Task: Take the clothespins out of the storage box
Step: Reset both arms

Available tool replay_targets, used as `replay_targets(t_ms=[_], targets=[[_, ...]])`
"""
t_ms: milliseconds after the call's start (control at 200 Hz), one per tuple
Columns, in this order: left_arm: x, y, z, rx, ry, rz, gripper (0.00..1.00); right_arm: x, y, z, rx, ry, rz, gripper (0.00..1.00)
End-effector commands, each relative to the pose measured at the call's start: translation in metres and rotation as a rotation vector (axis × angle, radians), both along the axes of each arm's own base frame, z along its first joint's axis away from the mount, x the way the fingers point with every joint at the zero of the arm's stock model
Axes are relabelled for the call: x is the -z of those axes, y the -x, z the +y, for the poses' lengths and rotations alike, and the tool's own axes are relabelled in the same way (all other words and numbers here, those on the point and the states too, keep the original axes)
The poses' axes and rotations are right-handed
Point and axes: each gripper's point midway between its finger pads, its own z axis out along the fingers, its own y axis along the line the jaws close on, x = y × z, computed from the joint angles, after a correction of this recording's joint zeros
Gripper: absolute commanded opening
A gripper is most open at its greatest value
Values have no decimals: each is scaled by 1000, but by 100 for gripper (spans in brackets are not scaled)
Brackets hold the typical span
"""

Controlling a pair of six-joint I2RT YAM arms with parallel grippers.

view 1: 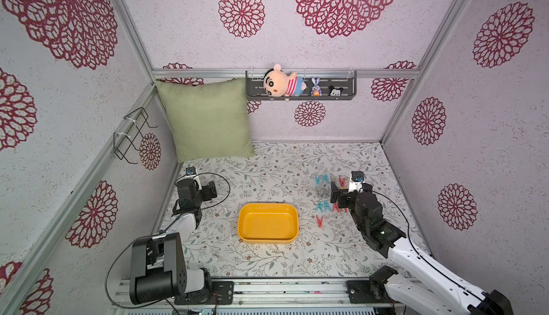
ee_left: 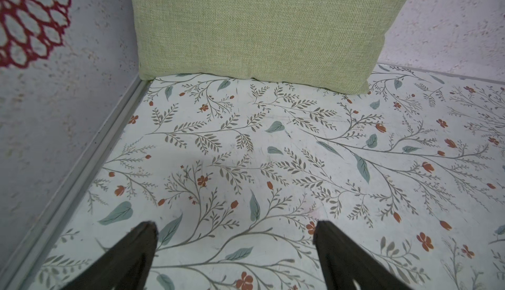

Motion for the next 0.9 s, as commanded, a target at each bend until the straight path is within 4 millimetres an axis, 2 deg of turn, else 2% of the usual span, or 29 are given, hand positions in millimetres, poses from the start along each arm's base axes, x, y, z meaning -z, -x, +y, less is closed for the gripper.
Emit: replay_targets(t_ms=[0, 50, 115, 215, 285, 360, 445, 605, 690, 745, 805, 891], targets=[[-19, -9, -4, -5, -57, -227, 97, -3, -8, -24, 83, 30, -37, 99], [-24, -5, -3, -23, -86, -311, 98, 4, -13, -35, 106, 39, -37, 99], [-23, -2, 0, -58, -74, -285, 97, 17, -19, -52, 141, 36, -44, 99], [-18, -9, 25, -203, -83, -218, 97, 36, -24, -71, 141, 29, -91, 99], [-18, -6, 20, -183, -88, -228, 97, 45, -24, -79, 137, 21, -141, 99], [-17, -14, 9, -107, -92, -208, 97, 53, -25, -80, 97, 3, -185, 99], [-16, -13, 10, -109, -83, -213, 98, 59, -29, -75, 54, 15, -213, 99], [-17, -13, 10, -109, -83, -213, 97, 84, -43, -61, -33, 81, -180, 99], [-16, -13, 10, -109, -83, -211, 98, 91, -41, -79, 35, 25, -189, 99], [-16, -13, 10, -109, -82, -210, 97, 91, -39, -76, 7, 27, -211, 99], [-17, -13, 11, -108, -82, -210, 98, 97, -49, -72, -15, 35, -164, 99], [-16, -13, 11, -108, -82, -210, 97, 99, -54, -78, 10, 15, -146, 99]])
